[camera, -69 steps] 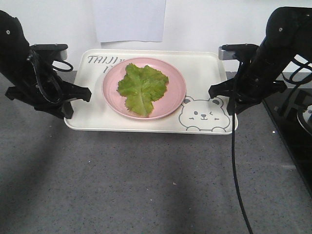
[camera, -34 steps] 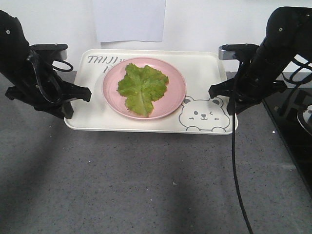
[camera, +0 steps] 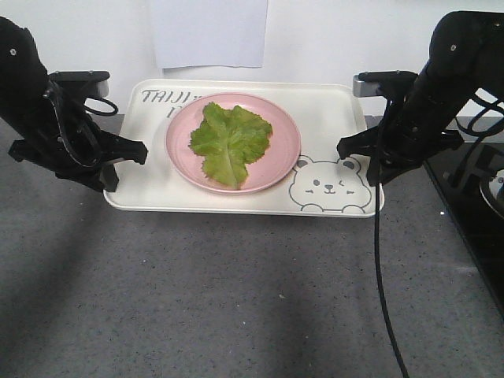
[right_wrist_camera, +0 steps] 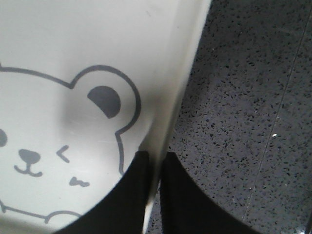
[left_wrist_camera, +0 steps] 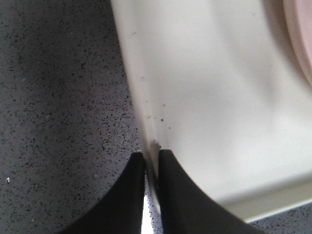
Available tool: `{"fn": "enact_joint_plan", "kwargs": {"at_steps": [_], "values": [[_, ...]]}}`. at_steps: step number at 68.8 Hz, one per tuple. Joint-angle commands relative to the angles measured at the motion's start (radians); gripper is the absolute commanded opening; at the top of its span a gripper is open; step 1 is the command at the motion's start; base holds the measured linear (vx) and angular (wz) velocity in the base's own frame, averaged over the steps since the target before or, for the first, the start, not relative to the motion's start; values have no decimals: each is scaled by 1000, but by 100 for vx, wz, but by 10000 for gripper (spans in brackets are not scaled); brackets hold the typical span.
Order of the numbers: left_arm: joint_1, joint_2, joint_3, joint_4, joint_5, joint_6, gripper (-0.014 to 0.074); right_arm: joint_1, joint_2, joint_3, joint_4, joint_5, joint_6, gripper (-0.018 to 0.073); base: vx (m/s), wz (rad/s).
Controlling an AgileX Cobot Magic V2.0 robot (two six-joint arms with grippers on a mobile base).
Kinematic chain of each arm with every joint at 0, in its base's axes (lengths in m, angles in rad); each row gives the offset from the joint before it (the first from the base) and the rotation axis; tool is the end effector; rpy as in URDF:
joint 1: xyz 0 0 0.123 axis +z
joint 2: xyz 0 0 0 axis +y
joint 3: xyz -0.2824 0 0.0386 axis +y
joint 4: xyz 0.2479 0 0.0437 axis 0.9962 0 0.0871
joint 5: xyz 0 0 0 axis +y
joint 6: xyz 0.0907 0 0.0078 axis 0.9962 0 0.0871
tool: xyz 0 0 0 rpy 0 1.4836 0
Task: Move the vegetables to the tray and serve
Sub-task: 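Hold the tray steady above the counter with both grippers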
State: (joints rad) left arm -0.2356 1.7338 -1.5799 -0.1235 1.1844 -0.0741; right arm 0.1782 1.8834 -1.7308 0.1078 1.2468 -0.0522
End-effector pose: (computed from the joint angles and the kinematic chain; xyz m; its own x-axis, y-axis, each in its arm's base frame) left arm 0.3516 -0.0951 0.3148 -0.9478 0.1044 -0.3015 0.1539 0.9773 -0.1456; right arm 0.3905 0.0798 0.2978 -0.9473 -0.1886 -0.2591 -0.2190 0.9712 0.0940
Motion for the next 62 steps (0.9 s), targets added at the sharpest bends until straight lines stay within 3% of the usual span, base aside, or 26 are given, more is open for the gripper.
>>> {"fn": "enact_joint_plan", "kwargs": {"at_steps": [1,62], "values": [[-13,-58,-38,-63,-58,26,-6,6,-58,-27,35,-33,-46,-4,0,0],[-13,-58,-38,-63,-58,26,-6,6,-58,-27,35,-33,-46,-4,0,0]]}}
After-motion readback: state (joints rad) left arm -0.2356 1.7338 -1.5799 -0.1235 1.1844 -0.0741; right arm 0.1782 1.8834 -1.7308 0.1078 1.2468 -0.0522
